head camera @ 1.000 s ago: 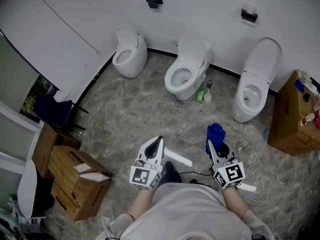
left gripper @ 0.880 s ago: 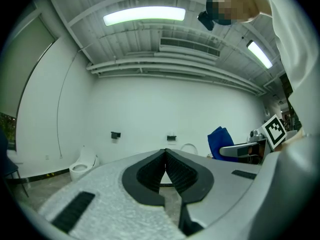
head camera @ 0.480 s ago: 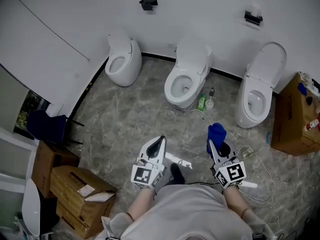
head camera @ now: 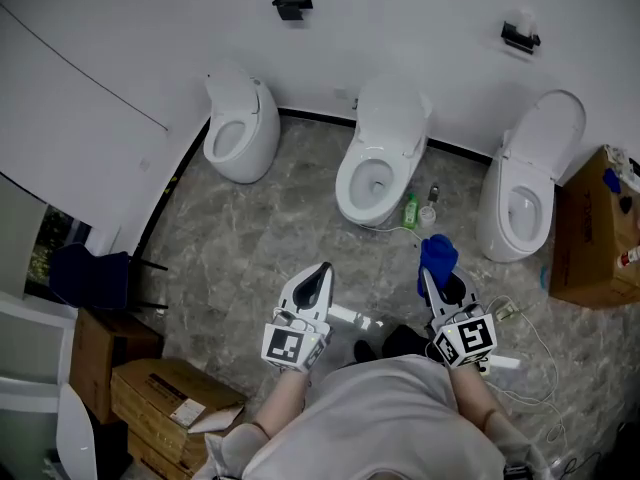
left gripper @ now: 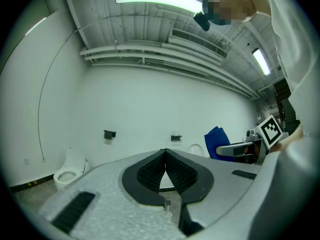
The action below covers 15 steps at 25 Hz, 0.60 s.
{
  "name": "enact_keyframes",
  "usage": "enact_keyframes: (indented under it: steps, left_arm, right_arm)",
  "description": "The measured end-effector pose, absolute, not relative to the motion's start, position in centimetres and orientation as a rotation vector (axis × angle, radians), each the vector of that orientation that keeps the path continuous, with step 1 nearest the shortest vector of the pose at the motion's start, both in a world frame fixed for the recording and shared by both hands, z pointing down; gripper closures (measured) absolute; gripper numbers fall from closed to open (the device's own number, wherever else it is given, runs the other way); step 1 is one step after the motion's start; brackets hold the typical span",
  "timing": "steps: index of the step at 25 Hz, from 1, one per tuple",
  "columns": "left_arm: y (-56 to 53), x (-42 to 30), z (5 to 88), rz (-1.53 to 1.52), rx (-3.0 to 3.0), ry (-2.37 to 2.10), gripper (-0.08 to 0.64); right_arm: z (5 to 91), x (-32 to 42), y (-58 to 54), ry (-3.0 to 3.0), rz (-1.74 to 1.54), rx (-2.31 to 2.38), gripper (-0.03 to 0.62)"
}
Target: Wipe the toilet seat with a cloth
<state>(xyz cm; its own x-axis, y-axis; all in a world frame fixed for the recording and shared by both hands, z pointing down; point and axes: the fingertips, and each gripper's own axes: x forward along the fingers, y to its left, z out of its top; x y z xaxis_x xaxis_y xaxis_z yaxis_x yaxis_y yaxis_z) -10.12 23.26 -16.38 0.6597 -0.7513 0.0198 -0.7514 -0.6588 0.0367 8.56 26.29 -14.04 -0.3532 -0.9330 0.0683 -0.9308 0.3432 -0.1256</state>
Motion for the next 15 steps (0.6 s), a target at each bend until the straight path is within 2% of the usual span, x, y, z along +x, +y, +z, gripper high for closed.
enact_keyframes:
  steps: [15]
  left_arm:
    - [0.6, -5.8, -12.5, 0.063, 2.758, -1.343, 0.552]
  right_arm:
    - [-10.4, 13.0, 1.4, 2.647, -0.287, -1.674, 0.538]
